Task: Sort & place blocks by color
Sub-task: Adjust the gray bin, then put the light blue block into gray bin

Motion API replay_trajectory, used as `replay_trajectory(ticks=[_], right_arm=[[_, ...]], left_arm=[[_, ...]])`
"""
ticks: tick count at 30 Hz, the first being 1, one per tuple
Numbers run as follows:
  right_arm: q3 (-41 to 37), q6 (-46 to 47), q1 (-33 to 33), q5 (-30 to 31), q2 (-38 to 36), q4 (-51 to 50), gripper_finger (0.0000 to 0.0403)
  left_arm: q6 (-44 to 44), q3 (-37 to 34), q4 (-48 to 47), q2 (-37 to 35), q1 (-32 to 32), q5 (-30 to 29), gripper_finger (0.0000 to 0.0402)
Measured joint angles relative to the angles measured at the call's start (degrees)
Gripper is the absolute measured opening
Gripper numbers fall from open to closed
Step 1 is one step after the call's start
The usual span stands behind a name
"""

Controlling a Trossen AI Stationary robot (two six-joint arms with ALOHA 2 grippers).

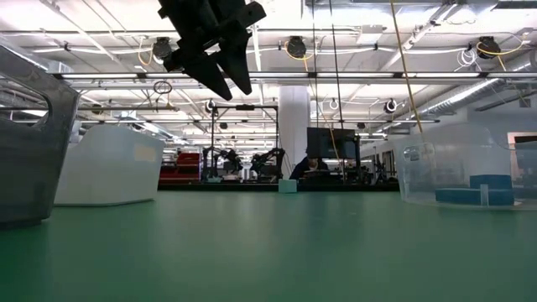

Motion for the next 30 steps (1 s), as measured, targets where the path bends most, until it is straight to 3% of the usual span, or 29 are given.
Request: replay_trajectory(ticks=[4, 17, 30], right_arm=[[-0.01, 1.42, -0.02, 2.1, 0.0, -2.67, 0.0031], [-0.01, 3.95, 0.0, -0.63, -0.83, -7.5, 0.0069], [-0.01, 3.99, -0.15, 0.1, -9.54, -9.0, 0.0136]], left_arm=[[-0.02, 0.0, 0.0, 0.0, 0.0, 0.0, 0.0216], [-0.3, 0.0, 0.0, 0.0, 0.0, 0.0, 0.0216], [-0.05, 0.0, 0.02, 0.0, 0.0, 0.0, 0.0216]])
